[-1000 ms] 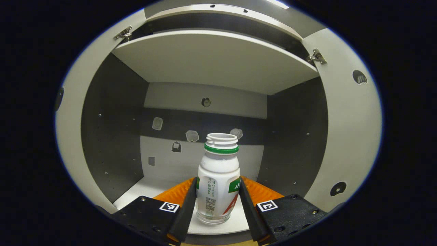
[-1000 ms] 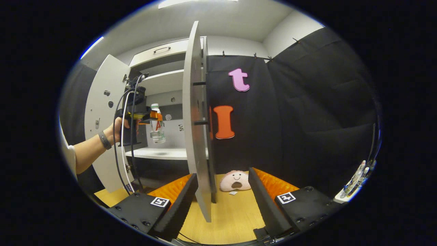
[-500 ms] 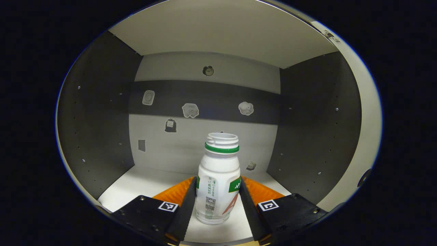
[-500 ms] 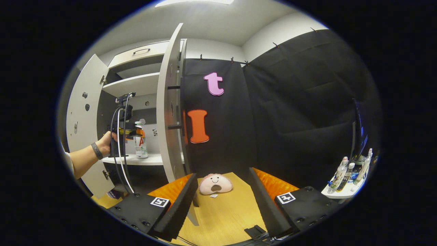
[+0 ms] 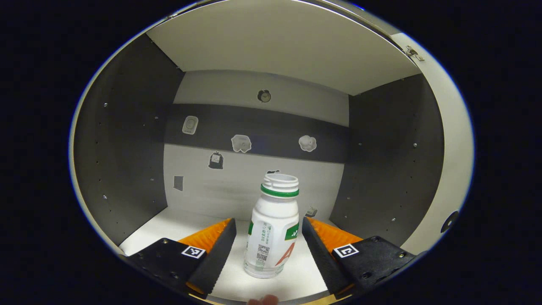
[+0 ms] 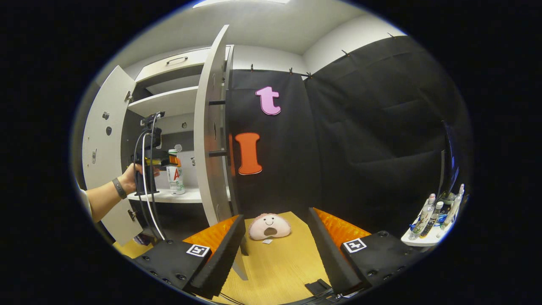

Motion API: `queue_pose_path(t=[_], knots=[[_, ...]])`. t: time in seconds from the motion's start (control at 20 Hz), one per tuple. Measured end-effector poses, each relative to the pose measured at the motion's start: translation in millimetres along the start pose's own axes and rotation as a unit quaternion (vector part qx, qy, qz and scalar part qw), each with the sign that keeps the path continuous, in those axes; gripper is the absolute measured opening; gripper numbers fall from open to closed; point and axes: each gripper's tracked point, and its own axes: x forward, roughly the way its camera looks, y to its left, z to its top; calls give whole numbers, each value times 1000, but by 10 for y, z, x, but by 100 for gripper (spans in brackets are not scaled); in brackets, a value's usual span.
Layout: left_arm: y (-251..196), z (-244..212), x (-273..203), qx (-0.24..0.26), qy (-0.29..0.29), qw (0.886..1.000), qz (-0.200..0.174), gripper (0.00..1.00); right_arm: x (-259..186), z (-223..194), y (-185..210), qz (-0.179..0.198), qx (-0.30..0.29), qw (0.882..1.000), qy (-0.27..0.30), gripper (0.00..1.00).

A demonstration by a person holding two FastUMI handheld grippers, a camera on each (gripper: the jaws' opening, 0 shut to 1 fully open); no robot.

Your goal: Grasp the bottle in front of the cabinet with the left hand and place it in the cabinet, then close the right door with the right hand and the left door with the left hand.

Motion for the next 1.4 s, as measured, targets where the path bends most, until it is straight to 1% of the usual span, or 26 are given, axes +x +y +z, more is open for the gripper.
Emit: queue_pose_path(t=[0.05, 0.15, 0.3, 0.55, 0.6, 0.65, 0.7, 0.8, 0.85, 0.9, 0.95, 1.05, 1.1, 1.15, 1.2, 1.3, 1.4], knots=[[17, 85, -89, -5, -13, 1000, 5, 95, 3, 13, 2, 4, -2, 1000, 0, 98], [63, 270, -284, -10, -38, 999, 18, 95, 18, 31, 6, 13, -7, 1000, 1, 98], [53, 522, -626, -9, -69, 997, 21, 95, 35, 59, 16, 33, -12, 999, 5, 98], [43, 774, -1395, -7, -103, 994, 38, 95, 96, 111, 65, 87, -8, 996, 6, 98], [53, 766, -1548, -4, -103, 994, 44, 92, 99, 128, 81, 101, -6, 995, 5, 98], [64, 735, -1725, -2, -103, 993, 53, 92, 103, 137, 103, 115, -3, 993, 3, 98], [88, 697, -1898, 0, -104, 992, 64, 94, 106, 155, 132, 130, 2, 992, 1, 98], [94, 586, -2246, 6, -106, 991, 86, 95, 118, 171, 181, 156, 7, 988, 0, 98], [94, 517, -2404, 12, -108, 990, 95, 94, 133, 178, 210, 169, 8, 986, 1, 98], [90, 470, -2568, 18, -115, 988, 103, 92, 140, 181, 240, 182, 8, 983, -1, 98], [78, 415, -2706, 20, -123, 986, 111, 94, 147, 182, 273, 195, 8, 981, -2, 98], [54, 250, -2970, 12, -126, 984, 127, 94, 153, 167, 342, 217, 3, 976, 0, 98], [47, 158, -3071, 2, -122, 983, 134, 92, 165, 162, 375, 226, 0, 974, 0, 98], [39, 40, -3160, -7, -115, 984, 139, 92, 165, 166, 396, 232, -2, 973, 2, 98], [46, -52, -3245, -11, -110, 983, 144, 95, 167, 169, 427, 238, -4, 971, 5, 98], [78, -162, -3410, -9, -116, 981, 158, 95, 138, 185, 461, 246, -1, 969, 5, 98], [102, -239, -3567, 2, -130, 977, 171, 95, 101, 190, 467, 239, 5, 971, 3, 98]])
